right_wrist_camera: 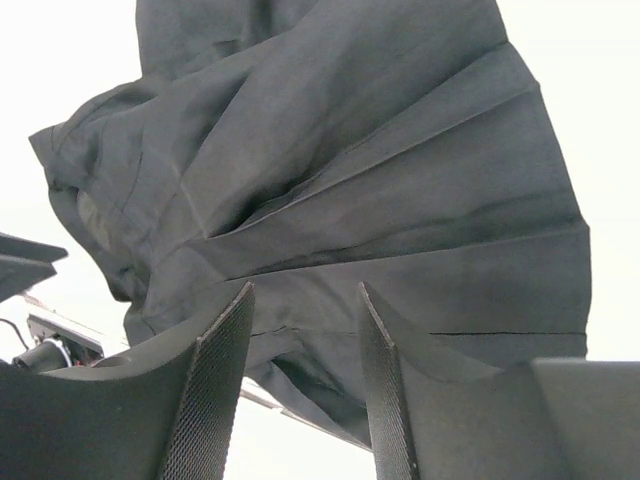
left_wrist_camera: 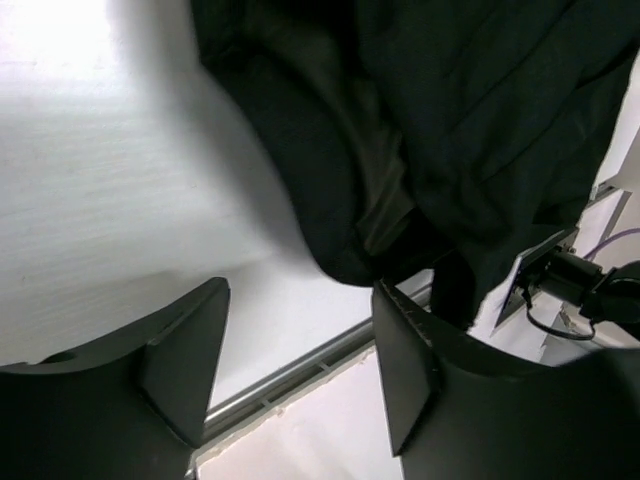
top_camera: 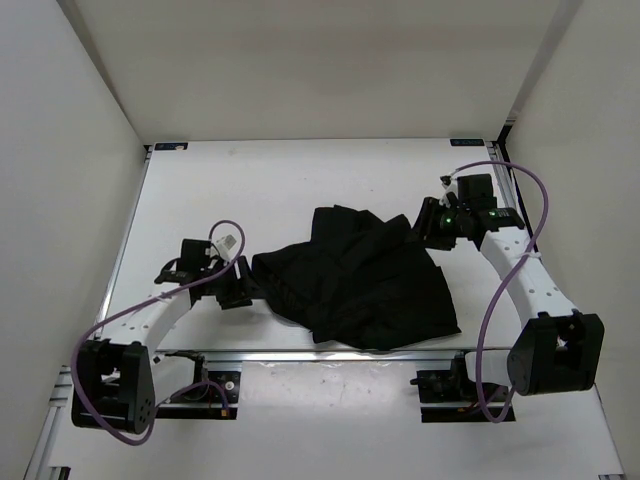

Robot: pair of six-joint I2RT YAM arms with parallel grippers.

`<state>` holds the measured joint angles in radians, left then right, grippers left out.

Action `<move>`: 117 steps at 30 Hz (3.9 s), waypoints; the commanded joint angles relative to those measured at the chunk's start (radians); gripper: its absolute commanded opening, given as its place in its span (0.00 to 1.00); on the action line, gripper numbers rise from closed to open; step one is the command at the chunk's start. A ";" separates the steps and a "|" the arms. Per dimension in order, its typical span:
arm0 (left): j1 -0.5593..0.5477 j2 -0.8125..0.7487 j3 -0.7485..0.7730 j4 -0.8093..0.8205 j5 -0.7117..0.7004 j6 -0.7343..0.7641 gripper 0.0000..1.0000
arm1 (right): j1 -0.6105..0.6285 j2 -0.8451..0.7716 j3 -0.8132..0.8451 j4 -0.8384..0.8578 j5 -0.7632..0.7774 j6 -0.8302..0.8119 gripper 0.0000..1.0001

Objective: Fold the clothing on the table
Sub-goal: Flatten the skirt out

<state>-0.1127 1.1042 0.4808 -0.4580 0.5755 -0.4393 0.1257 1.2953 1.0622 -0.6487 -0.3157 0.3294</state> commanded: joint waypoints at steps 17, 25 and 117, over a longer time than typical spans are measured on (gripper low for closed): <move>-0.228 0.359 0.496 -0.030 -0.514 0.097 0.57 | 0.039 -0.079 -0.091 0.009 -0.045 0.054 0.52; -0.265 0.416 0.427 0.022 -0.637 0.106 0.59 | 0.026 -0.099 -0.110 0.009 -0.063 0.069 0.51; -0.353 0.189 0.684 0.158 0.087 -0.249 0.00 | 0.078 0.035 -0.070 0.026 -0.158 0.025 0.49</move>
<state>-0.3809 1.3071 1.3857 -0.3950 0.5117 -0.5922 0.2134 1.3415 0.9787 -0.6445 -0.4561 0.3637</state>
